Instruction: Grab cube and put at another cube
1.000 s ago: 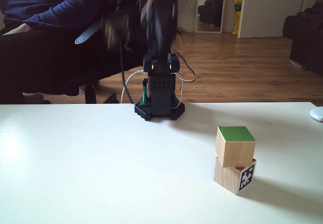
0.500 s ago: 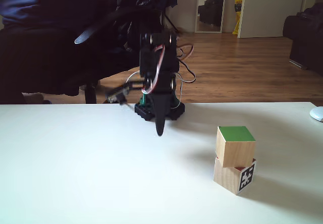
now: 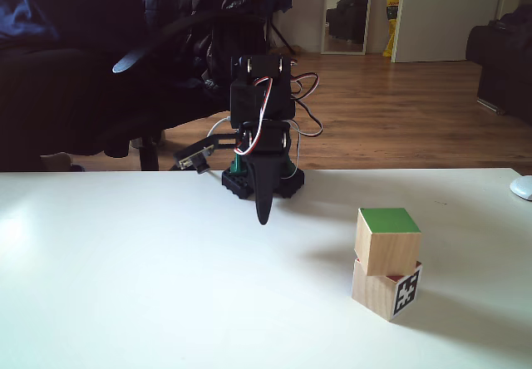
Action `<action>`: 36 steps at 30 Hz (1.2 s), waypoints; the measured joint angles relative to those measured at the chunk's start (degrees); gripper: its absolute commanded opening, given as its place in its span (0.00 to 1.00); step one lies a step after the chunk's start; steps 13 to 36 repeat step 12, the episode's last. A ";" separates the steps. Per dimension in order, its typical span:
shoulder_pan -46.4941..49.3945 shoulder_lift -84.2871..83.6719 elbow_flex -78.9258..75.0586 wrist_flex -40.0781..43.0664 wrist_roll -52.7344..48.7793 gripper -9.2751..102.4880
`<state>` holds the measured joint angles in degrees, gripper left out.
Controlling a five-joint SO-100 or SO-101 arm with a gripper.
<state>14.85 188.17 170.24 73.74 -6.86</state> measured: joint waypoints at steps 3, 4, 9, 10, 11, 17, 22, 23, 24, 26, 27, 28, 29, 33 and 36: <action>0.00 0.00 0.00 0.00 0.18 0.09; 0.00 0.00 0.00 0.00 0.35 0.09; 0.62 0.00 0.00 0.00 0.35 0.08; 0.62 0.00 0.00 0.00 0.35 0.08; 0.62 0.00 0.00 0.00 0.35 0.08; 0.62 0.00 0.00 0.00 0.35 0.08; 0.62 0.00 0.00 0.00 0.35 0.08; 0.62 0.00 0.00 0.00 0.35 0.08; 0.62 0.00 0.00 0.00 0.35 0.08; 0.62 0.00 0.00 0.00 0.35 0.08; 0.62 0.00 0.00 0.00 0.35 0.08; 0.62 0.00 0.00 0.00 0.35 0.08; 0.62 0.00 0.00 0.00 0.35 0.08; 0.62 0.00 0.00 0.00 0.35 0.08; 0.62 0.00 0.00 0.00 0.35 0.08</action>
